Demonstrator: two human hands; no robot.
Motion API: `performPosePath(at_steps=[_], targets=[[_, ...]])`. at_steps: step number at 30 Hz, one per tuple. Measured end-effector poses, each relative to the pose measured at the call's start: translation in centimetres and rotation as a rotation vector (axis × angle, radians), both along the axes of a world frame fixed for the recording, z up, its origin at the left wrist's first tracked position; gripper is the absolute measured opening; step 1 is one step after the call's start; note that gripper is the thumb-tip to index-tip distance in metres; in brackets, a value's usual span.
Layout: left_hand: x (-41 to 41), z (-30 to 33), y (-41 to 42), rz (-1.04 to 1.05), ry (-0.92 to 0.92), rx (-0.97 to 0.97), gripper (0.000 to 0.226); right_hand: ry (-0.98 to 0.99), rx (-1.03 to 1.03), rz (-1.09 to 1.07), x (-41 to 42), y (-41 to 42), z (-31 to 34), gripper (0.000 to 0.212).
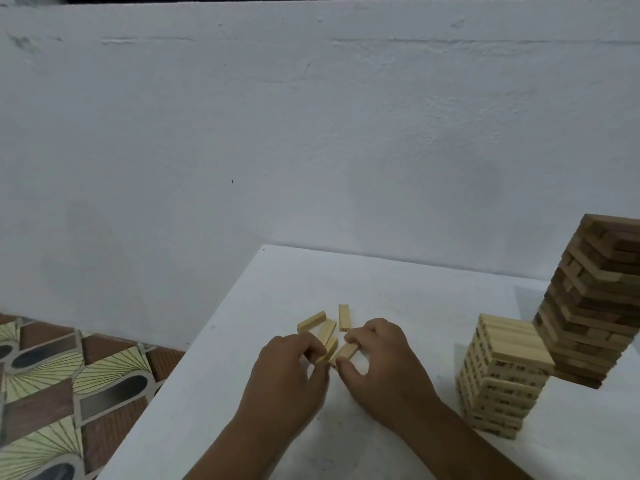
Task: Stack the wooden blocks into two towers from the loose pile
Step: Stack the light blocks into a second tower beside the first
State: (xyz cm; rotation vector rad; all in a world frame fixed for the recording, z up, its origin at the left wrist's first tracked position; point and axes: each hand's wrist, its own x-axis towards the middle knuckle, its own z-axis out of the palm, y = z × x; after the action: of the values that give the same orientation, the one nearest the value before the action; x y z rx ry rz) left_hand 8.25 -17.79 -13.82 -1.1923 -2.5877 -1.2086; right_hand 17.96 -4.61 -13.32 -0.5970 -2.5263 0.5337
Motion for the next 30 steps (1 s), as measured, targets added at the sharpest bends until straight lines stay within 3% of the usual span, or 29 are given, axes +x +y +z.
performPosePath(at_steps=[3,9,18,30], targets=[[0.0,0.2,-0.3,-0.011,-0.076,0.029,0.009,-0.01,0.019,0.028,0.8,0.0,0.2,0.042],[0.1,0.0,-0.9,-0.064,-0.038,-0.011,0.003,-0.04,0.12,0.07,1.9,0.2,0.1,0.036],[-0.5,0.1,-1.1,-0.042,0.036,-0.047,0.006,0.039,0.072,0.054,2.4,0.0,-1.0,0.026],[-0.4,-0.4,-1.3,-0.192,0.076,-0.1,0.023,0.123,-0.045,0.181,2.7,-0.5,-1.0,0.029]])
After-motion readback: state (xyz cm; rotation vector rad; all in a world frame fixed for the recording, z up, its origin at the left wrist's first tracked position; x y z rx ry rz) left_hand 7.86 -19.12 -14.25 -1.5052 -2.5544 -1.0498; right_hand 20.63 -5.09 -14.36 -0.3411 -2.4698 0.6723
